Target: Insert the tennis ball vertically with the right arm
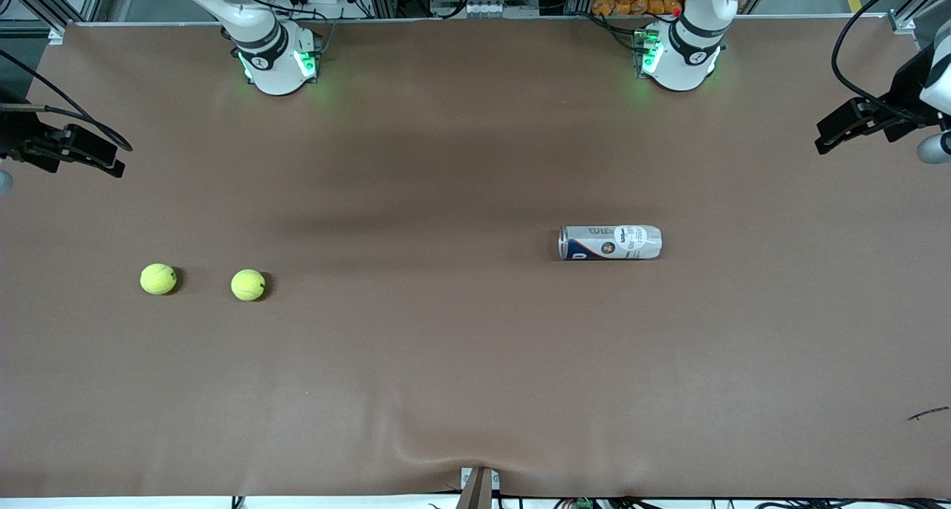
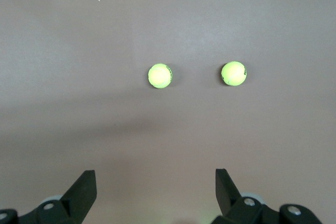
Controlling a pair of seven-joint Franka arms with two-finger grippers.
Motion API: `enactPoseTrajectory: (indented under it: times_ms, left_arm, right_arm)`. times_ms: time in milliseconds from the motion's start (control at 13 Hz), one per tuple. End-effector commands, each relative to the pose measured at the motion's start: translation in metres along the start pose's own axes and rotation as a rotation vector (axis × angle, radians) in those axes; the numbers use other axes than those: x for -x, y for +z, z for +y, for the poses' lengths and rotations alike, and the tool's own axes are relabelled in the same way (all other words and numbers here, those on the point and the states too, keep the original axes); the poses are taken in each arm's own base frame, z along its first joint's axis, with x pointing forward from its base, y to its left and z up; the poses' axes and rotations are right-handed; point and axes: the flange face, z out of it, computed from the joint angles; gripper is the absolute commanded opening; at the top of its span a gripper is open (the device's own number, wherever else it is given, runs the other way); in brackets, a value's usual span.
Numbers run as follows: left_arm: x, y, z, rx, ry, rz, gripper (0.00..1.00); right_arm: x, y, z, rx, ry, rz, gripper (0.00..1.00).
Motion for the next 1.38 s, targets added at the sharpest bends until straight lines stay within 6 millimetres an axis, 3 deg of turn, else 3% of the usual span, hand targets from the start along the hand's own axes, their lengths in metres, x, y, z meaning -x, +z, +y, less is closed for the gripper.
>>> enactPoseTrajectory:
  times_ms: [0,691,1305]
  left_arm:
    - [0.003,-0.002,0.007,0.018,0.022,0.001,1.0]
    - [0.008,0.005,0.027,0.008,0.063,-0.016,1.0]
    - [0.022,0.011,0.066,-0.005,0.141,-0.033,1.0]
  right_arm:
    - [-0.001,-0.005,-0.001,0.02,0.007,0.011,1.0]
    - [-0.001,-0.006,0.003,0.019,0.016,0.013,1.0]
    - [-0.002,-0.006,0.003,0.019,0.015,0.016,1.0]
